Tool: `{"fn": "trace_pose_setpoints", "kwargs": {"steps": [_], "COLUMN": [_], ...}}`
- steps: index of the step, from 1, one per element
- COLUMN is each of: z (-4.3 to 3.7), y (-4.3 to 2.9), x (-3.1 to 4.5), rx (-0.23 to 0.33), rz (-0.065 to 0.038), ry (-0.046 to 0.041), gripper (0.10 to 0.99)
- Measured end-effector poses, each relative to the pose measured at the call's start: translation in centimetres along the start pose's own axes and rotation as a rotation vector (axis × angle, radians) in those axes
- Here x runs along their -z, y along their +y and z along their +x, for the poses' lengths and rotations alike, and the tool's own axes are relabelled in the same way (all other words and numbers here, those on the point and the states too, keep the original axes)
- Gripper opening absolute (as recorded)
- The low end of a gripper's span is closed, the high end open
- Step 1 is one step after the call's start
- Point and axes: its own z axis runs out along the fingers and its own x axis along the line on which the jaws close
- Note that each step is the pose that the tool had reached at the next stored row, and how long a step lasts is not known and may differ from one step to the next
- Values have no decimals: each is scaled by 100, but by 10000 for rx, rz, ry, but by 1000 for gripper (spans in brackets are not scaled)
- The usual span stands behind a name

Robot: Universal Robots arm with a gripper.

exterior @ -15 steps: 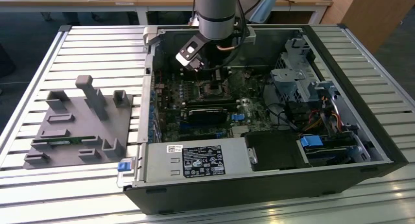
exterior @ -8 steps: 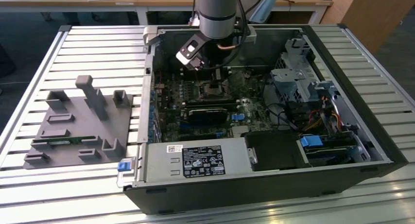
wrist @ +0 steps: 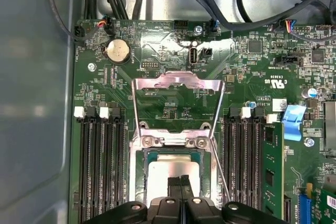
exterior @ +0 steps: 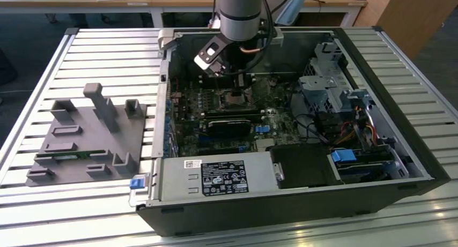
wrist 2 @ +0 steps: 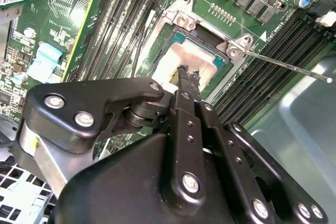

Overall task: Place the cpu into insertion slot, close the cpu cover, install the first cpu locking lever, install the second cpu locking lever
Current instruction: 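Close the cpu cover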

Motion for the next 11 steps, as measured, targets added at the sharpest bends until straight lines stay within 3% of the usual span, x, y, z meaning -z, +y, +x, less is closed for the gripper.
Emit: {"fn": "trace_pose_setpoints", "kwargs": {"steps": [11], "z": [0], "y": [3], "x": [57], "rx": [-6], "rz": [8], "ry": [-2], "gripper": [106]}}
